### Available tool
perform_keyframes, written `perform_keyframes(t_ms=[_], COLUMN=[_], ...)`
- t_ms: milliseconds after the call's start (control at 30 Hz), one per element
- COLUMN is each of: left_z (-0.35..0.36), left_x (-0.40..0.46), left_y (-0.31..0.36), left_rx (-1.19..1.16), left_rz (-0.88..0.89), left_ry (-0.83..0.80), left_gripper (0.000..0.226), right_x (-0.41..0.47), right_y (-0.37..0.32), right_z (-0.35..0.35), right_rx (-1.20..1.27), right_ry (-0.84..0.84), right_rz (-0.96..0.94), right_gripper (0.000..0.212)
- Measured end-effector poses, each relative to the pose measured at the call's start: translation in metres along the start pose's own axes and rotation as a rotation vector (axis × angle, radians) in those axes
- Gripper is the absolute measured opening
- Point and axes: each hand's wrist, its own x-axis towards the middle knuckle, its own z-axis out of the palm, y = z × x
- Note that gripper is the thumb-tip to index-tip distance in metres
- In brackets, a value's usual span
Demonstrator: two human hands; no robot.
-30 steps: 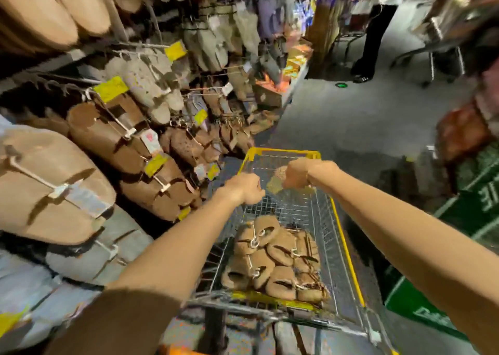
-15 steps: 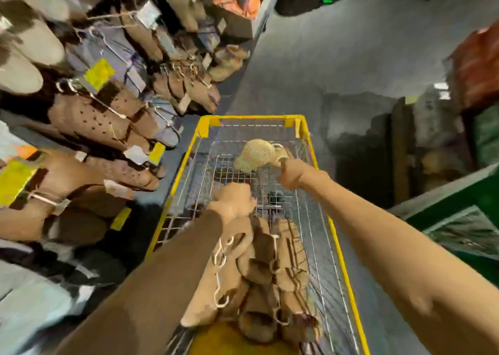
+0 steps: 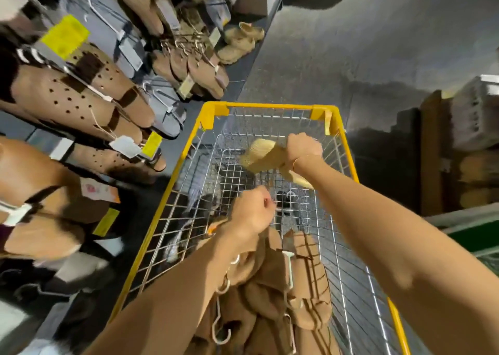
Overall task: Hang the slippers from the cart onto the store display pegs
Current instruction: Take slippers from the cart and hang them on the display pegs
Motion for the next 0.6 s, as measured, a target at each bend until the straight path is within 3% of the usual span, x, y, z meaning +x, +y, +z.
perform_keyframes(t_ms=[100, 200, 300, 367, 467, 600], left_z=[-0.024, -0.059, -0.09, -0.112, -0.143, -0.192], left_x=[-0.016, -0.049, -0.096, -0.142, -0.216, -0.317], left_y=[0.006, 0.025, 0.033, 0.03, 0.018, 0.012], left_rx=[-0.149, -0.243, -0.073, 0.02, 0.084, 0.012], left_rz=[-0.039, -0.033, -0.1, -0.153, -0.13, -0.117], left_ry=[0.119, 0.204, 0.278, 0.31, 0.413, 0.633], left_gripper=[0.017, 0.036, 0.056, 0.06, 0.061, 0.044], right_x=[-0.03, -0.074, -0.136, -0.183, -0.256, -0.363], right_y=[-0.01, -0.027, -0.047, -0.061, -0.084, -0.122], right_z=[-0.02, -0.047, -0.082, -0.104, -0.131, -0.172], right_rx=[0.165, 0.662, 1.256, 1.524, 1.718, 1.889], right_ry=[-0.046, -0.09, -0.16, -0.244, -0.447, -0.664], right_rz=[0.052, 0.187, 0.284, 0.32, 0.27, 0.065], right_gripper=[0.026, 0.023, 0.014, 0.025, 0.03, 0.023])
